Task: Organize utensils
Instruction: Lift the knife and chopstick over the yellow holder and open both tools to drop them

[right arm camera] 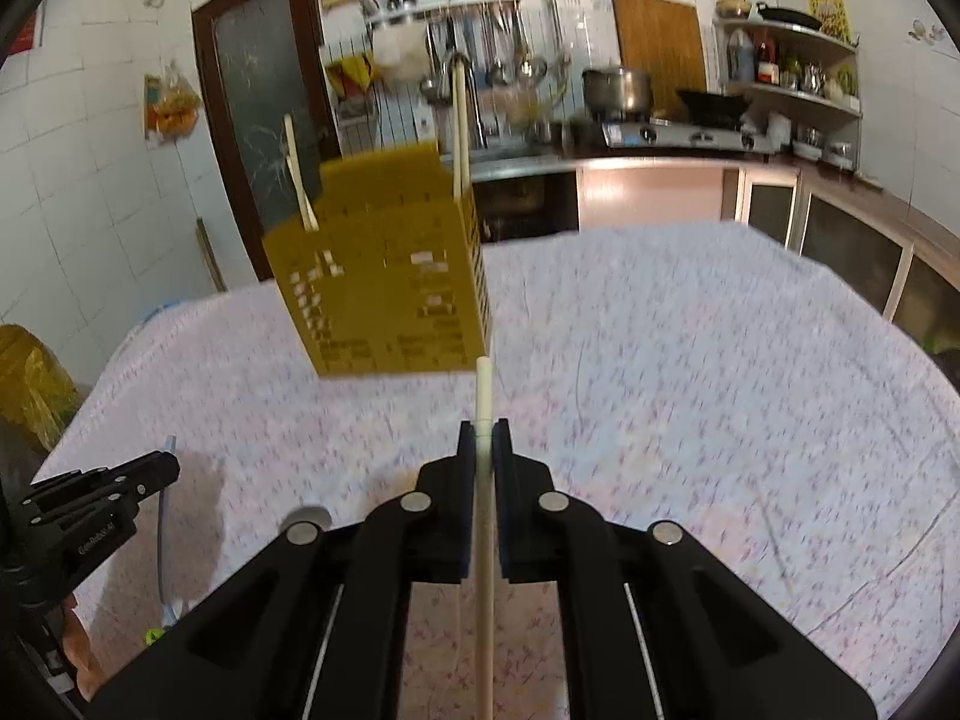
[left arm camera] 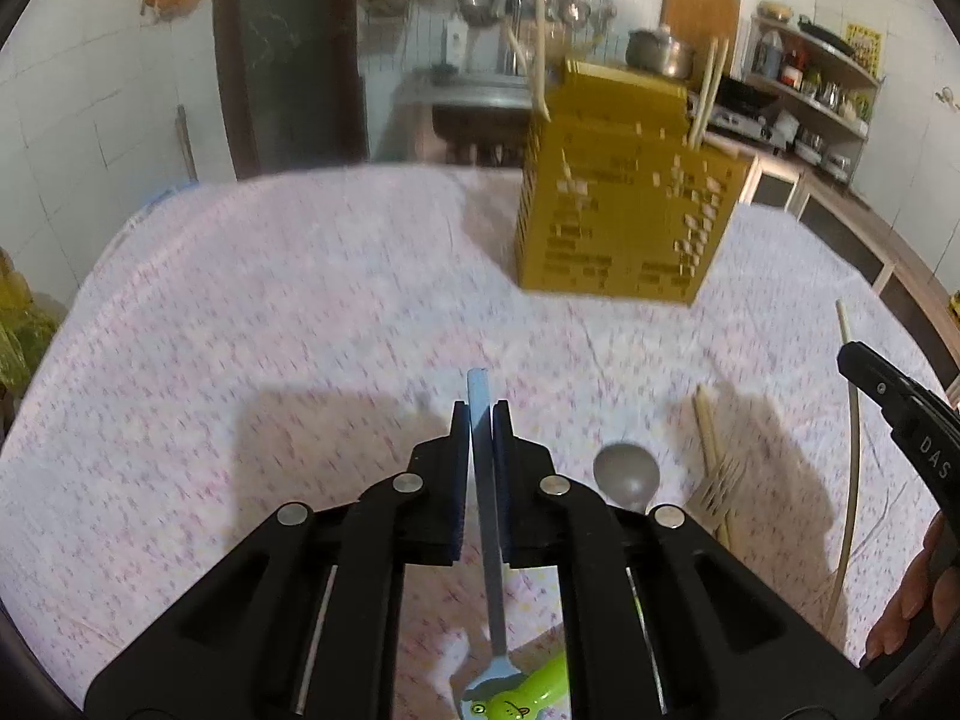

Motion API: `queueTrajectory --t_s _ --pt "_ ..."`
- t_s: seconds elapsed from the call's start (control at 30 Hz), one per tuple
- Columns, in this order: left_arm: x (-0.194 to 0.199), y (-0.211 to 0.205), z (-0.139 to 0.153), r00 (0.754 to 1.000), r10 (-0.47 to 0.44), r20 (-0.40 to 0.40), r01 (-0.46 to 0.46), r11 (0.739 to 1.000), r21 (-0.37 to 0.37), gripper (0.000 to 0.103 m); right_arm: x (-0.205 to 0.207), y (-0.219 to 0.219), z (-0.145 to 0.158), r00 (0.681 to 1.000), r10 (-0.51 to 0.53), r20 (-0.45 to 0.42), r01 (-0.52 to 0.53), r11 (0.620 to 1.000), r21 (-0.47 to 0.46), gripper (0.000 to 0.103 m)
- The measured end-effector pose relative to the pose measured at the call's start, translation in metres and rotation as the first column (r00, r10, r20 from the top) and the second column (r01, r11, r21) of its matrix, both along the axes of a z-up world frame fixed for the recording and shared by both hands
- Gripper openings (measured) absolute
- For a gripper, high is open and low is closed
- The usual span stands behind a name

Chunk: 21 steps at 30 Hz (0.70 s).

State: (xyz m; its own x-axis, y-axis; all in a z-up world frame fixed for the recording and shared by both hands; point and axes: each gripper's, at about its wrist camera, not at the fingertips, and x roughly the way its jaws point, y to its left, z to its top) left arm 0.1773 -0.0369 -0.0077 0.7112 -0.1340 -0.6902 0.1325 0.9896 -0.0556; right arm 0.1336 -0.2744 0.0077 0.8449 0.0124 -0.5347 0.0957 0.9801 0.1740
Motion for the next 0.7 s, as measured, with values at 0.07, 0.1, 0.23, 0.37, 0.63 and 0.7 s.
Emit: queueTrajectory --t_s 0.07,0.1,0.23,0.37,0.63,0.7 --pt "-0.002 0.005 0.010 1.000 0.004 0.028 -0.004 1.000 -0.014 0.006 -0.003 -0.001 0.008 0.999 -0.009 0.042 0.009 1.000 -0.001 0.006" --pt "-0.003 0.007 0.015 0.999 0.006 0.039 -0.005 1.000 -0.023 0.006 -0.004 -0.002 0.011 0.998 -0.011 0.057 0.011 1.000 0.000 0.006" --pt "-0.006 0.013 0.034 0.995 0.017 0.097 -0.013 0.999 -0.037 0.006 -0.010 -0.002 0.025 0.991 -0.020 0.133 0.019 1.000 0.010 0.006" --pt "-0.012 0.016 0.052 0.986 0.021 0.165 -0.013 0.999 -0.049 0.006 -0.011 -0.002 0.031 0.983 -0.028 0.183 0.029 1.000 0.002 0.006" --pt "-0.008 0.018 0.062 0.978 0.025 0.209 -0.011 0.998 -0.067 0.006 -0.014 -0.002 0.039 0.967 -0.036 0.252 0.041 0.999 -0.018 0.006" --pt "-0.006 0.017 0.066 0.975 0.023 0.222 -0.006 0.997 -0.075 0.006 -0.014 0.000 0.045 0.959 -0.033 0.281 0.043 0.999 -0.029 0.006"
